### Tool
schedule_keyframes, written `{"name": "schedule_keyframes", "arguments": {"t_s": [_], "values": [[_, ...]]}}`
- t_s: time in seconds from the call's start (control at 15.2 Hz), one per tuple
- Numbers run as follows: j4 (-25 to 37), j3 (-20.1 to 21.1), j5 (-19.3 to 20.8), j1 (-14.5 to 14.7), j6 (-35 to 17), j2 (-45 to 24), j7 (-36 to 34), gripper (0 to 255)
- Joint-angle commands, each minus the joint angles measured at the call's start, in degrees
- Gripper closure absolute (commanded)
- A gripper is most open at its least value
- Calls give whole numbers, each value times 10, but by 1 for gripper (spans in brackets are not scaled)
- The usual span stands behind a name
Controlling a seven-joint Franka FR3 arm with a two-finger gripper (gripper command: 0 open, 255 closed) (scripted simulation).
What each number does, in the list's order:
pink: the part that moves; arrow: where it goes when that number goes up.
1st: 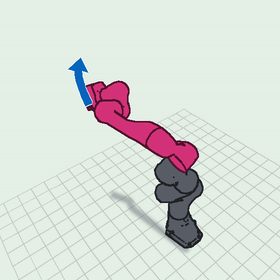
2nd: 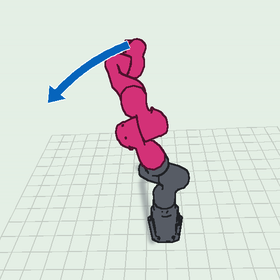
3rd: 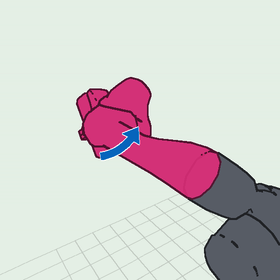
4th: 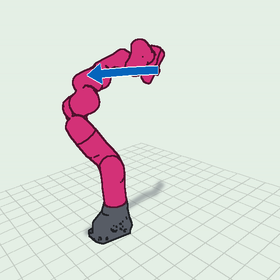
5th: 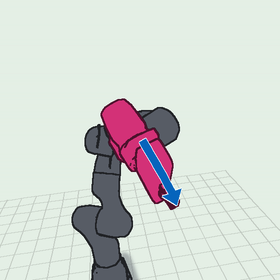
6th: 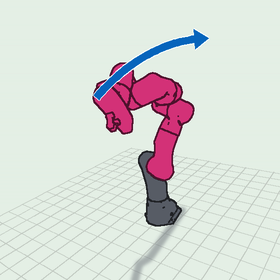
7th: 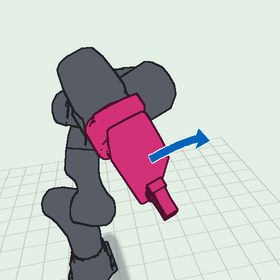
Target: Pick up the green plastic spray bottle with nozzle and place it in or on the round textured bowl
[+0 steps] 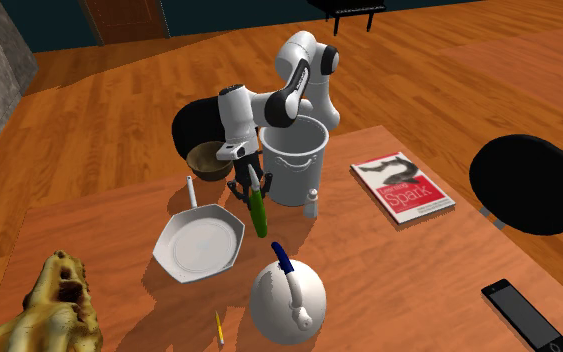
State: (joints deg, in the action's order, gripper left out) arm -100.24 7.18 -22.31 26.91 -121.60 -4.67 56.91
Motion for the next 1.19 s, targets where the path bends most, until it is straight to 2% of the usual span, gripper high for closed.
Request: {"name": "schedule_keyframes", "arguments": {"t_s": [0.0,0.26,1.12], "values": [[0,0,0,0,0,0,0,255],[0,0,0,0,0,0,0,255],[102,-3,17,-2,93,-4,-35,255]]}}
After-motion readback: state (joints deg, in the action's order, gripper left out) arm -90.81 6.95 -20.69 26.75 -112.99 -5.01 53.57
